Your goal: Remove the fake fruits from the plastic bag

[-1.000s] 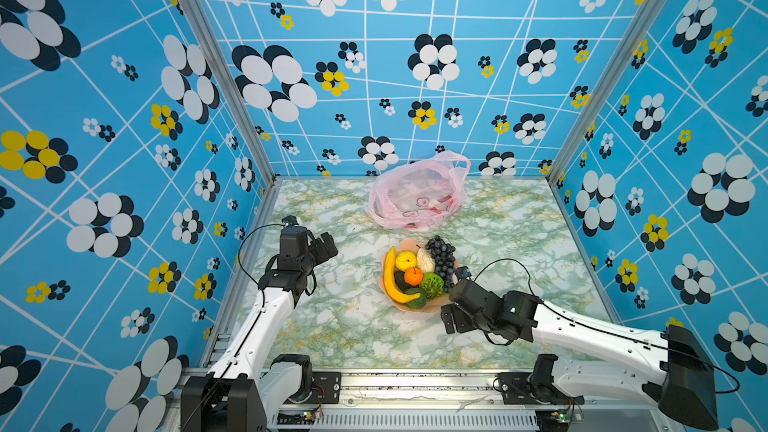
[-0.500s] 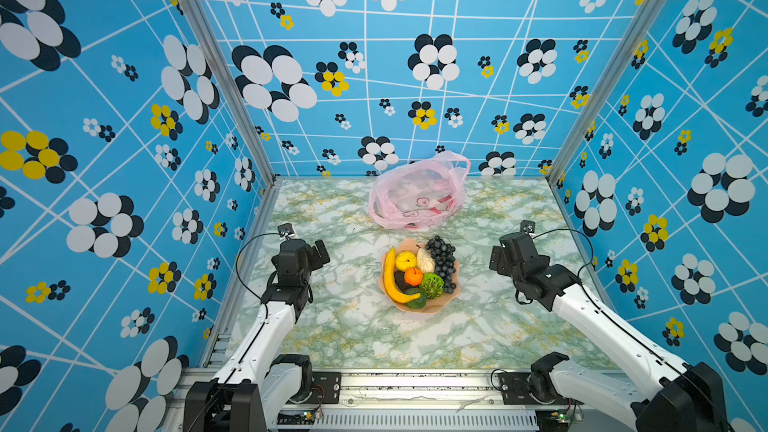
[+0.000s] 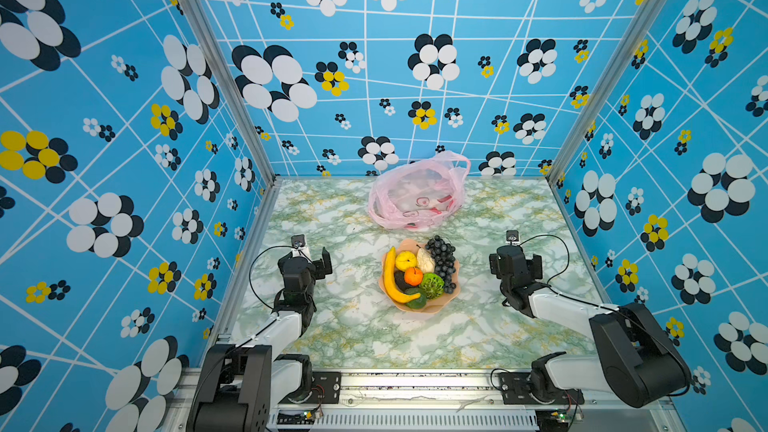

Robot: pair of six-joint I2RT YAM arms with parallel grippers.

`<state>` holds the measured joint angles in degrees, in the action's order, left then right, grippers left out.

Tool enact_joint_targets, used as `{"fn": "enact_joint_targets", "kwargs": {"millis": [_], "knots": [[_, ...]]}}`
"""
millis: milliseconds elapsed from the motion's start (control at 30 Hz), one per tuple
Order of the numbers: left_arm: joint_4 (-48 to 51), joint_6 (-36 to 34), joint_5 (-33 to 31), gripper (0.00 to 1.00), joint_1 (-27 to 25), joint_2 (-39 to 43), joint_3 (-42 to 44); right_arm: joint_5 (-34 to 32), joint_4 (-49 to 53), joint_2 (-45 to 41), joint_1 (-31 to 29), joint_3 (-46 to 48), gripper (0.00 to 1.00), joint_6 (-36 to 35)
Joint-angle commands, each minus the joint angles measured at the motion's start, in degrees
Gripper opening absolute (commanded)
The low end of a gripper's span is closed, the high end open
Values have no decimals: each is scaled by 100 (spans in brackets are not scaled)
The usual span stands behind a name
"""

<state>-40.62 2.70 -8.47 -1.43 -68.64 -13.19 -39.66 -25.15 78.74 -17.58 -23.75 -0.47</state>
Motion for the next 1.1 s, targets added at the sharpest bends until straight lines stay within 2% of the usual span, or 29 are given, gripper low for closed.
{"fn": "enact_joint_targets", "kwargs": {"millis": [0,133,200,233,267,300,333,500,1067], "knots": [[-918,-269,684,99,29,-344,-72,628,-1787,124,333,135,99,-463],[-1502,-49,683,99,149,-1213,-289,2018,-2474,551,1034,239,99,-48],[-2217,-84,825,99,183,-2032,-357,2283,-3153,1004,1338,375,99,123],[-2358,-123,881,99,165,-2159,-413,2251,-3407,1134,1374,409,99,134],[-1511,-81,898,99,169,-1845,-573,2288,-3006,1024,1387,319,99,181],[-1236,-4,647,99,166,-1887,-746,2280,-2609,951,1415,173,99,254],[-1467,-50,548,99,133,-2023,-747,2345,-2634,967,1453,178,99,271],[-1321,-46,478,99,90,-1974,-776,1961,-2873,1003,1451,265,99,382],[-1362,-50,469,99,89,-1986,-769,1971,-2864,1012,1449,267,99,360]]}}
